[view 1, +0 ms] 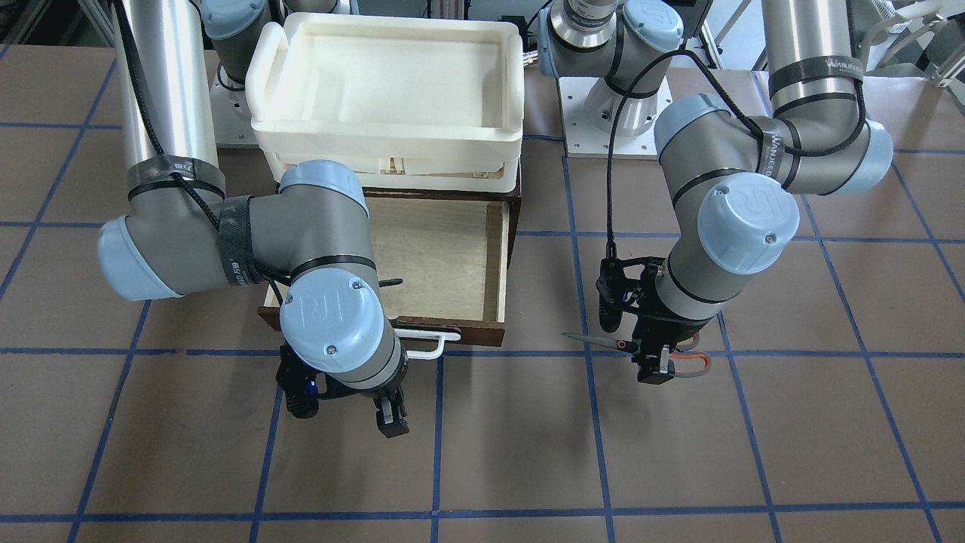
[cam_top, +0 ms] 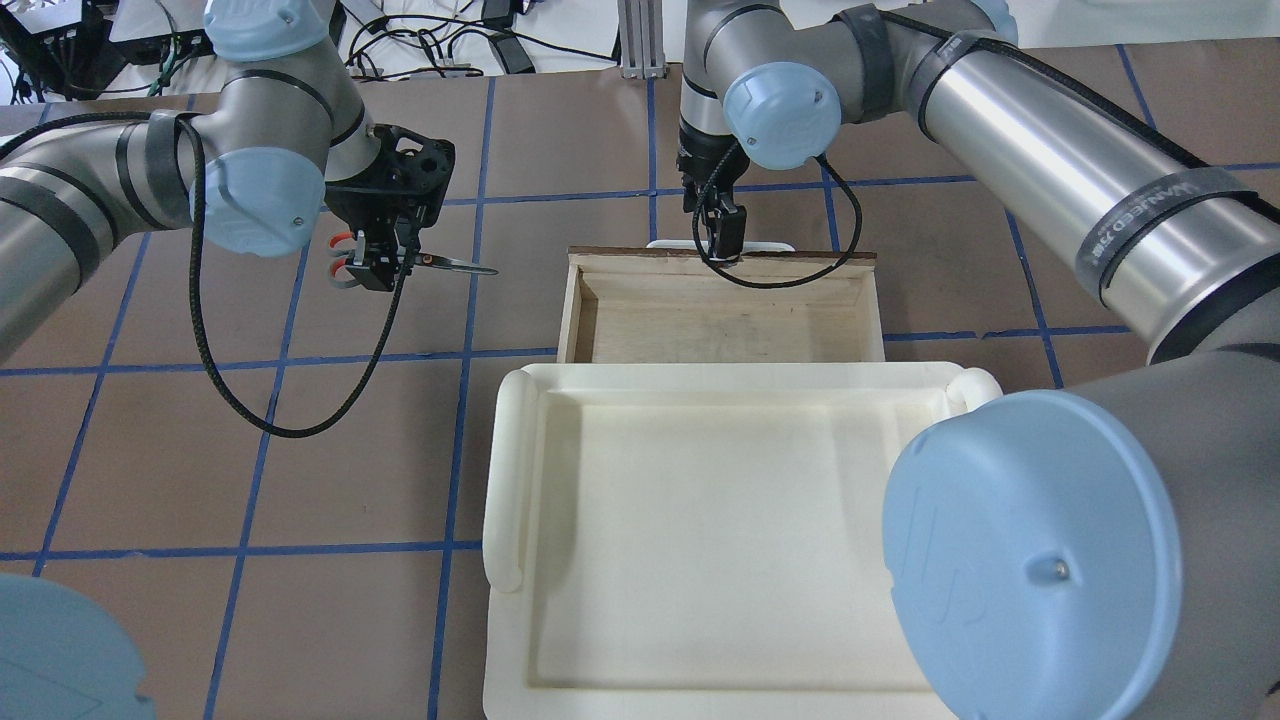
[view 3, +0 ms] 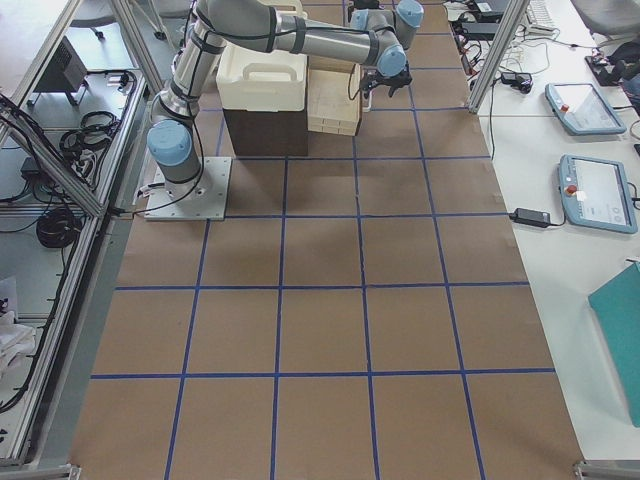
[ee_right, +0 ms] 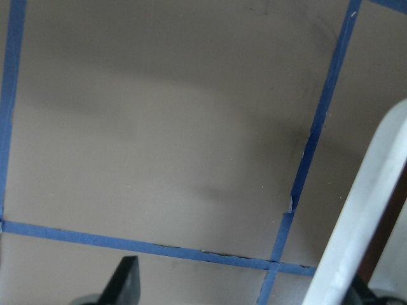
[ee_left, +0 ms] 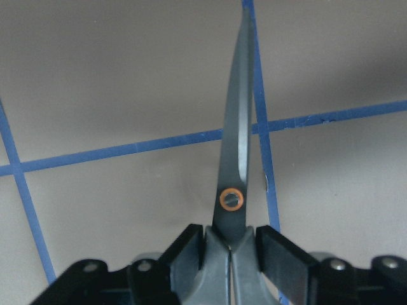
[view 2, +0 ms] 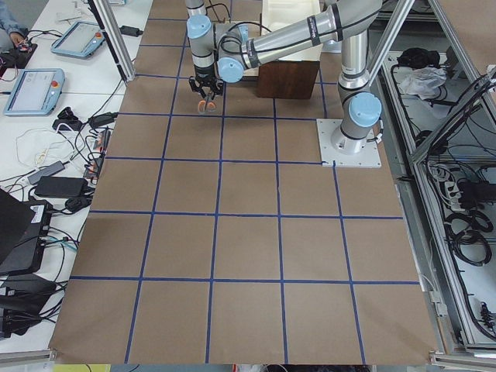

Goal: Place scissors in drawer with both arms

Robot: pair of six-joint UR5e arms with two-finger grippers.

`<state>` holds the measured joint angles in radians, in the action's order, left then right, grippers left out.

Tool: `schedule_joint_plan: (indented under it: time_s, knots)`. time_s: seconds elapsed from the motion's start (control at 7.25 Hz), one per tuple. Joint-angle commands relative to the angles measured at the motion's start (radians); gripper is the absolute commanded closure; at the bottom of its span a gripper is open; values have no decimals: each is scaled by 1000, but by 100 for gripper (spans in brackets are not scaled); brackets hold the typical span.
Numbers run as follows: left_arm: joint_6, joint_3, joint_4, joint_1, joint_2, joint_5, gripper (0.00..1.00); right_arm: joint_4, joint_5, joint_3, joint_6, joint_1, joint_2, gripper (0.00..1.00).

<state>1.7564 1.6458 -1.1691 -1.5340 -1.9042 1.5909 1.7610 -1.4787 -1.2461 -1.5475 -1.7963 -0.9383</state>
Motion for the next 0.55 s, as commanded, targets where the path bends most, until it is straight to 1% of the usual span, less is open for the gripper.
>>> schedule_joint_plan:
  time_s: [0.0,0.14,0.41]
  knots:
    - [0,2,0,0,1,0,100,0,-2,19,6,3,18,0]
    - [0,3,2,0,1,0,100,-8,-3,19,6,6,9,0]
    - [0,3,2,0,1,0,100,-31,-3,17,6,6,-58,0]
